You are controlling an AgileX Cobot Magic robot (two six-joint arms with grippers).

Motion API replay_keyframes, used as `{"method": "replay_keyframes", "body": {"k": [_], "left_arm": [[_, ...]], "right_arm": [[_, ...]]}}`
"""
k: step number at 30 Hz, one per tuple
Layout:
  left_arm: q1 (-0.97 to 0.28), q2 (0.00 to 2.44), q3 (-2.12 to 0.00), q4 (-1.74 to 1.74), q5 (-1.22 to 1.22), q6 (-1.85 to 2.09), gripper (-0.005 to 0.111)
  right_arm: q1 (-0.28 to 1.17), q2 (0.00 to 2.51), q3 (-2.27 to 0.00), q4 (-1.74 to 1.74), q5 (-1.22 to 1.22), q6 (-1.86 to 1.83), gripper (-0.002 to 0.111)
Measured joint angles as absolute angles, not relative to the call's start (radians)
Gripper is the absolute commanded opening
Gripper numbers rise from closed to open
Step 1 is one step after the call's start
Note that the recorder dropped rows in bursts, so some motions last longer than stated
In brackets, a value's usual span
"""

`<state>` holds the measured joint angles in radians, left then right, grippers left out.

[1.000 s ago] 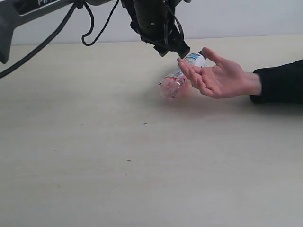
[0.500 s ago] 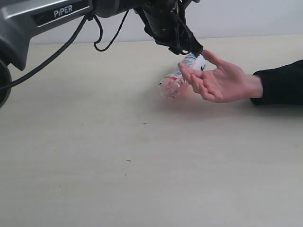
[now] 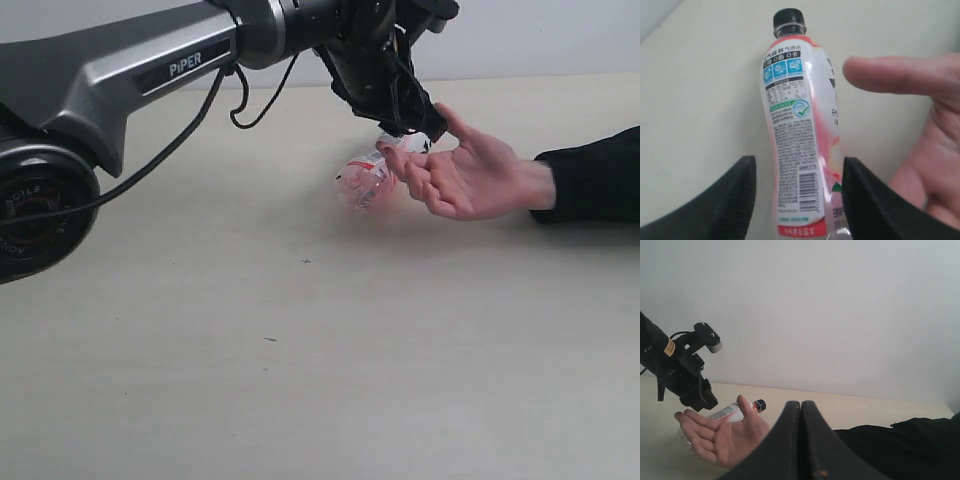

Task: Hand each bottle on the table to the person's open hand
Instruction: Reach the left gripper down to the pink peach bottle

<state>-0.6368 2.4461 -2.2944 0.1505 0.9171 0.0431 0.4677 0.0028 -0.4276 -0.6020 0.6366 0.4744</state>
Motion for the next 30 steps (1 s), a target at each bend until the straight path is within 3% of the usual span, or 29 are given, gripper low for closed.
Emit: {"method": "replay_keyframes", "body": {"k": [5, 10, 30], "left_arm": [[-0.637, 2.477, -2.301, 0.149, 0.911, 0.043, 0.053], [-0.637, 2.504, -2.303, 0.146, 0.881, 0.01, 0.069], [-0.637, 2.521, -2.305, 0.13, 0.91, -0.049, 0.069]], "right_arm": [[0.468, 0.003, -0.428, -0.602, 0.637, 0.474, 0.0], [0.468, 0.003, -0.428, -0.602, 0.637, 0.474, 0.0], [0.468, 0.003, -0.428, -0.602, 0.637, 0.474, 0.0]]}}
